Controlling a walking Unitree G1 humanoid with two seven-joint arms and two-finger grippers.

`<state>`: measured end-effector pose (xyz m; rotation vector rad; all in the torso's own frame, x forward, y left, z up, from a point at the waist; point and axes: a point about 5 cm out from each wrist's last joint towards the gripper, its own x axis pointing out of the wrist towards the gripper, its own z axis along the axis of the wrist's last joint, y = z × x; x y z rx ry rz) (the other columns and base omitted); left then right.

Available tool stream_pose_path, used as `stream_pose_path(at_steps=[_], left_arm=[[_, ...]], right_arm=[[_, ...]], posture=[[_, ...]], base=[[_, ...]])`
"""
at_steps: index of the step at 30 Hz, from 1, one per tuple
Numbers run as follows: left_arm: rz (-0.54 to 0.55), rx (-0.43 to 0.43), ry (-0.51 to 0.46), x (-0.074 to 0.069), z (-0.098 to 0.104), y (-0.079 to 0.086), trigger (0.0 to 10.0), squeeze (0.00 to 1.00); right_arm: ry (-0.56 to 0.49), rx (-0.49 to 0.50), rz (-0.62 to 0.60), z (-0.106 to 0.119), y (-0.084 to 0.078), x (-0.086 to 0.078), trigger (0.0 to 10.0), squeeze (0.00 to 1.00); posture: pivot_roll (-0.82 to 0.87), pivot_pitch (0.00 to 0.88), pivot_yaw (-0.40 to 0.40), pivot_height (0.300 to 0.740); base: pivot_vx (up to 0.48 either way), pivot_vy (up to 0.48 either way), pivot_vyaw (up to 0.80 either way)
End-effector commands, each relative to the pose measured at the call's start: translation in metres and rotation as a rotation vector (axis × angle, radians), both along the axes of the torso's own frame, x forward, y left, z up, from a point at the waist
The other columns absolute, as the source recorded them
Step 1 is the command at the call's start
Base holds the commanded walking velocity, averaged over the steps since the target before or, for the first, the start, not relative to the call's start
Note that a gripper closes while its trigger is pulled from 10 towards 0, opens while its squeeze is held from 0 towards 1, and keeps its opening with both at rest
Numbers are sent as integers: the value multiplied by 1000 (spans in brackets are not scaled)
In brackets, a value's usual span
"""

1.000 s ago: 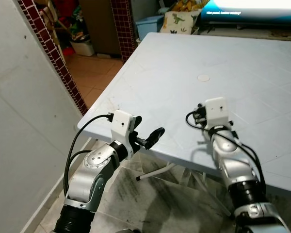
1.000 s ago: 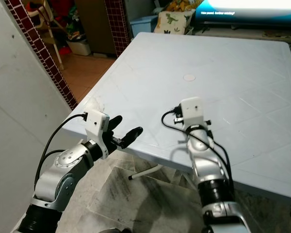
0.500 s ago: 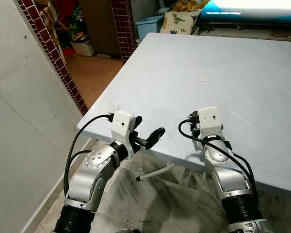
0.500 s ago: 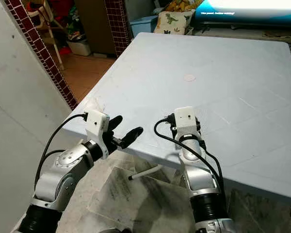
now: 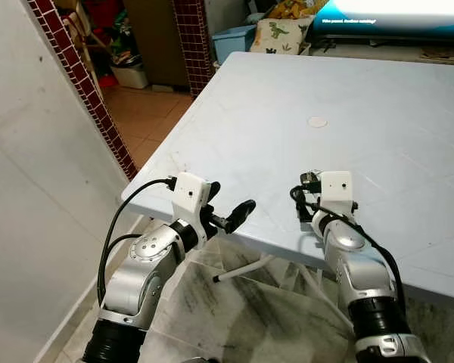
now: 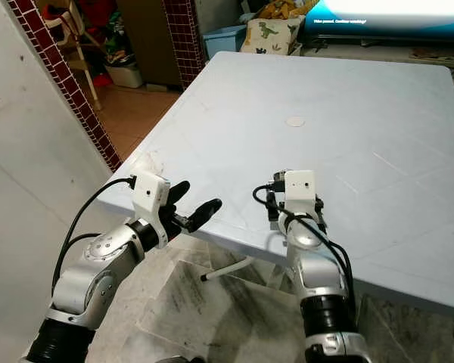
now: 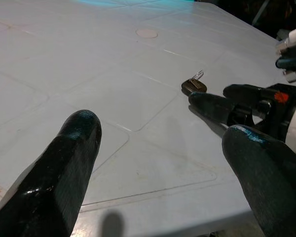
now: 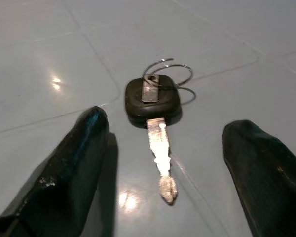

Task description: Hang keys on a hook

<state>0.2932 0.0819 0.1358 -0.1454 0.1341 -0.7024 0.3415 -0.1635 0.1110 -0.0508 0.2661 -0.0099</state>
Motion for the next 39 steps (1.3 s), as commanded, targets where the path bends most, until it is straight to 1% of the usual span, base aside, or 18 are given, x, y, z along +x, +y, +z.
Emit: stream_pose_path(at_steps=[1,2,3,6,9,13,14,15,16,18,19,23,25,30,39], left_arm=[[-5,9,-5,1,3,4,10000,0],[-5,9,-5,1,3,3,10000,0],[-6,8,-5,1,3,3,10000,0],[-8,8,-5,1,3,2,10000,0],[-9,6,-4,0,3,2,10000,0],[-10,6,-3,0,3,2,10000,0],[-11,6,-3,0,4,2,10000,0],[-11,6,-3,0,4,2,10000,0],[-11,6,-3,0,4,2,10000,0],[-12,4,-2,0,4,1,10000,0],[-12,4,-2,0,4,1,10000,0],[-16,3,0,-1,3,0,10000,0],[-17,2,2,-1,3,0,10000,0],[-22,0,7,-2,2,-1,10000,0],[-22,0,5,0,3,-1,10000,0]], right_arm=[[16,30,27,-2,3,3,10000,0],[19,35,33,-2,2,5,10000,0],[22,44,63,-2,4,7,10000,0],[35,48,76,-3,4,10,10000,0],[49,46,110,-4,8,13,10000,0],[48,44,122,-4,11,15,10000,0],[45,48,125,-1,14,17,9294,0],[43,47,132,0,17,17,3412,0],[47,45,135,0,19,17,0,0],[58,58,157,0,28,16,0,0],[58,58,157,0,28,16,0,0],[63,57,206,-1,44,10,0,0],[69,54,210,-2,46,9,0,0],[93,52,202,-6,49,4,0,0],[112,29,173,-11,44,1,0,0]], posture=[[29,37,152,740],[29,37,152,740],[29,37,152,740],[31,39,153,740],[31,39,153,740],[31,39,153,740],[35,44,154,740],[35,44,154,740],[35,44,154,740],[33,45,152,740],[33,45,152,740],[28,49,149,740],[28,49,149,740],[25,49,146,740],[23,48,147,740]], base=[[0,0,0],[0,0,0],[0,0,0],[0,0,0],[0,0,0],[0,0,0],[0,0,0],[0,0,0],[0,0,0],[0,0,0],[0,0,0],[0,0,0],[0,0,0],[0,0,0],[0,0,0]])
